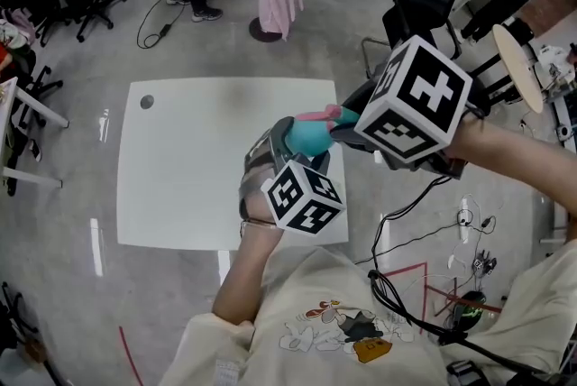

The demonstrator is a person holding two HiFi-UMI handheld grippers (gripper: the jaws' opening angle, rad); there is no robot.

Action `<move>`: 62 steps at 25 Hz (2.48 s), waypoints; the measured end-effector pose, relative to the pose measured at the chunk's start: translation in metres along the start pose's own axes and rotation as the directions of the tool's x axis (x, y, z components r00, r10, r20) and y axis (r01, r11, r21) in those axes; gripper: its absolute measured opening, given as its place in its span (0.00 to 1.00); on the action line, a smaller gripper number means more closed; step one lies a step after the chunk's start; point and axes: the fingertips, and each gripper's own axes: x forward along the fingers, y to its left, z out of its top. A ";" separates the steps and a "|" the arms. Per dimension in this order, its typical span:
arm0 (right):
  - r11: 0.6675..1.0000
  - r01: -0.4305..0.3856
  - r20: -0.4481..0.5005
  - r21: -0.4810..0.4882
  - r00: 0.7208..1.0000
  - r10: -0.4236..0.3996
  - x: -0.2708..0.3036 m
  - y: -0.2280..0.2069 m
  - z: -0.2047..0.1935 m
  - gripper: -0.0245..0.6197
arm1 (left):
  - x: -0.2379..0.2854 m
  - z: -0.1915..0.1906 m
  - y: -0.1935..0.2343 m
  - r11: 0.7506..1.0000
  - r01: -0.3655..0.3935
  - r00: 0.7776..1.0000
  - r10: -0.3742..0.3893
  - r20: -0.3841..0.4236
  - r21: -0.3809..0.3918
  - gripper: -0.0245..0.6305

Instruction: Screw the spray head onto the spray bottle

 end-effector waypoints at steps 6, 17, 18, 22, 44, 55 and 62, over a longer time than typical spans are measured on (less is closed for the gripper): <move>0.999 -0.015 -0.037 -0.037 0.999 0.014 0.007 0.007 -0.010 0.26 | 0.004 -0.005 -0.015 0.993 0.108 0.994 -0.108 0.002 -0.040 0.60; 0.825 0.070 0.031 -0.561 0.997 -0.064 -0.037 0.021 -0.004 0.37 | -0.008 -0.025 -0.014 0.887 0.460 0.888 -0.460 -0.009 0.041 0.60; 0.760 0.091 0.041 -0.644 0.996 -0.084 -0.041 0.023 -0.004 0.37 | -0.012 -0.027 -0.017 0.862 0.504 0.864 -0.503 -0.024 0.059 0.60; 0.522 0.100 0.072 -0.847 0.995 -0.073 -0.051 0.038 -0.009 0.37 | -0.025 -0.038 -0.039 0.729 0.670 0.743 -0.660 -0.111 0.143 0.60; -0.108 -0.182 -0.175 -0.977 0.982 -0.070 0.028 0.095 -0.064 0.35 | -0.047 -0.081 -0.112 0.210 0.903 0.356 -0.853 -0.382 0.374 0.60; -0.119 -0.288 -0.276 -0.950 0.955 -0.105 0.035 0.096 -0.086 0.31 | -0.045 -0.084 -0.114 0.198 0.899 0.377 -0.802 -0.463 0.390 0.60; -0.111 -0.263 -0.248 -0.958 0.960 -0.128 0.040 0.091 -0.089 0.25 | -0.053 -0.067 -0.122 0.185 0.900 0.357 -0.833 -0.423 0.395 0.60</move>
